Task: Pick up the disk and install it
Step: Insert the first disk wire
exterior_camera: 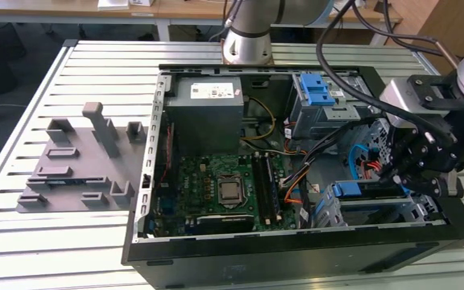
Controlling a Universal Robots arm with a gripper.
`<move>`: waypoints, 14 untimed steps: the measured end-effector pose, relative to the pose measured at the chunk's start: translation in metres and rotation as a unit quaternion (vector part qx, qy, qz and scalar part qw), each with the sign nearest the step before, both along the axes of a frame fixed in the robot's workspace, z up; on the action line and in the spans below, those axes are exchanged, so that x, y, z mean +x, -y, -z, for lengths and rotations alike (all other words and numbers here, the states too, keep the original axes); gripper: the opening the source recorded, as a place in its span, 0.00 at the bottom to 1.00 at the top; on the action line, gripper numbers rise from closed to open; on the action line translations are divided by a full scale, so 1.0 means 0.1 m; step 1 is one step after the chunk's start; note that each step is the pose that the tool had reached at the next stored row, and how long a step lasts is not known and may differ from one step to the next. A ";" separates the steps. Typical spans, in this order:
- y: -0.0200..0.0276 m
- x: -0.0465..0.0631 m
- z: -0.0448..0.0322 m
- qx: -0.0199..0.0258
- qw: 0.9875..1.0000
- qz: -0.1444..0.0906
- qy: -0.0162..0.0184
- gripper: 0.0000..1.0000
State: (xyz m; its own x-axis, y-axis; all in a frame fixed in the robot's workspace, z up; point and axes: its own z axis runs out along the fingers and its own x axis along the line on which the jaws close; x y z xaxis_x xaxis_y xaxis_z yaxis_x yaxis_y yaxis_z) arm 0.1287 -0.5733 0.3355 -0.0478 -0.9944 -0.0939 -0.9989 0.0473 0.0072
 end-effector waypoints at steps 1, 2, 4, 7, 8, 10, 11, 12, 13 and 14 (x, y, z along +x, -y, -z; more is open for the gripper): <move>0.001 0.00 0.002 0.000 1.000 0.000 0.000 0.17; 0.002 0.00 0.004 0.000 1.000 0.000 0.000 0.17; 0.005 0.00 0.007 0.000 1.000 0.000 0.000 0.17; 0.007 0.00 0.014 0.000 1.000 0.000 0.000 0.17; 0.007 0.00 0.015 0.000 1.000 0.000 0.000 0.17; 0.007 0.00 0.022 0.000 1.000 0.000 0.000 0.17; 0.007 0.00 0.025 0.000 1.000 0.000 0.000 0.17; 0.007 0.00 0.029 0.000 1.000 0.000 0.000 0.17; 0.007 0.00 0.035 0.000 1.000 0.000 0.000 0.17; 0.007 0.00 0.041 0.000 1.000 0.000 0.000 0.17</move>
